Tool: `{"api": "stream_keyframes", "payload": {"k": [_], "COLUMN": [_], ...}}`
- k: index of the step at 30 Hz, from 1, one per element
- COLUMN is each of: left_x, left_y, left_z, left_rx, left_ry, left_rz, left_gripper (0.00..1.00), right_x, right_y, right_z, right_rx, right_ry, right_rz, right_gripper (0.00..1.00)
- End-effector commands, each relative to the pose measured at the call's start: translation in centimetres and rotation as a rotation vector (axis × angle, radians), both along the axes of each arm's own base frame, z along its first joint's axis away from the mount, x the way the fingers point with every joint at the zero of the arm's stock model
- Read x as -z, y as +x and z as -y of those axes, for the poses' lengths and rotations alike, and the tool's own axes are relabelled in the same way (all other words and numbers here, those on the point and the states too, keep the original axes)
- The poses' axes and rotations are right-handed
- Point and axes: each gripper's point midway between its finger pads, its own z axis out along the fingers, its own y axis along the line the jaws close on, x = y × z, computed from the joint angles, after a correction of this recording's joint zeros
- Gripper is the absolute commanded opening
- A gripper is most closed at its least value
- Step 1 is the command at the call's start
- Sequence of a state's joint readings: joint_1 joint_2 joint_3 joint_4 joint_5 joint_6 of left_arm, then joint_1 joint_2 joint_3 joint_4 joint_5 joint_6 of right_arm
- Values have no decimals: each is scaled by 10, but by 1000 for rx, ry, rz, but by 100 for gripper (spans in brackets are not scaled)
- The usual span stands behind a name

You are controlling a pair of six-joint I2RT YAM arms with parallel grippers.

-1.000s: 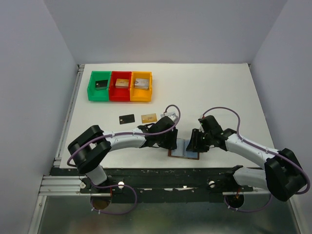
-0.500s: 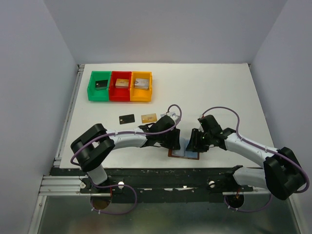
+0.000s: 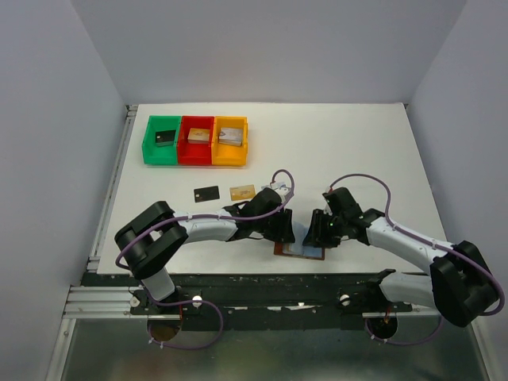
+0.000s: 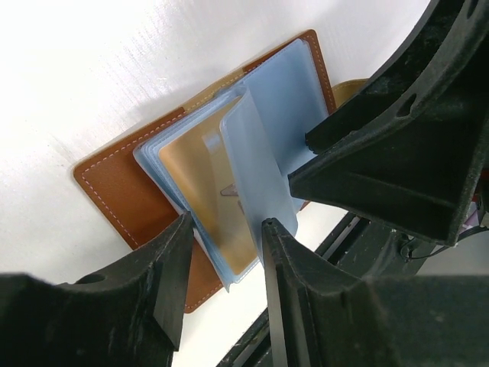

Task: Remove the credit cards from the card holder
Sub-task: Remove the credit card from the card holder.

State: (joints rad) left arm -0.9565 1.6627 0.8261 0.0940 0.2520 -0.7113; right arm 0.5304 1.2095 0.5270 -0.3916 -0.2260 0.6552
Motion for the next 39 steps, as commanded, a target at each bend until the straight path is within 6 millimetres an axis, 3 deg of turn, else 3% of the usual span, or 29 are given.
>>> {"api": "stream_keyframes", "payload": {"k": [1,16,34,39], "left_x": [-15,-24,-26,-31], "left_y": [-4,-1,-7,-8], "left_z": [12,19,37,41], "left_rx": [36,40,95,108], "left_ry": [-70,-94,-132,-160], "left_rz": [2,9,-23,-20], "left_gripper": [47,53,54,50], "right_x": [20,-3,10,8], "right_y": [-16,-11,-17,-16], "right_z": [20,20,19,18], "right_rx": [11,43,32,36], "right_ry": [-98,-53,-53,-48], "right_rz": [-52,33,-7,0], "right_gripper": [52,62,63,62]}}
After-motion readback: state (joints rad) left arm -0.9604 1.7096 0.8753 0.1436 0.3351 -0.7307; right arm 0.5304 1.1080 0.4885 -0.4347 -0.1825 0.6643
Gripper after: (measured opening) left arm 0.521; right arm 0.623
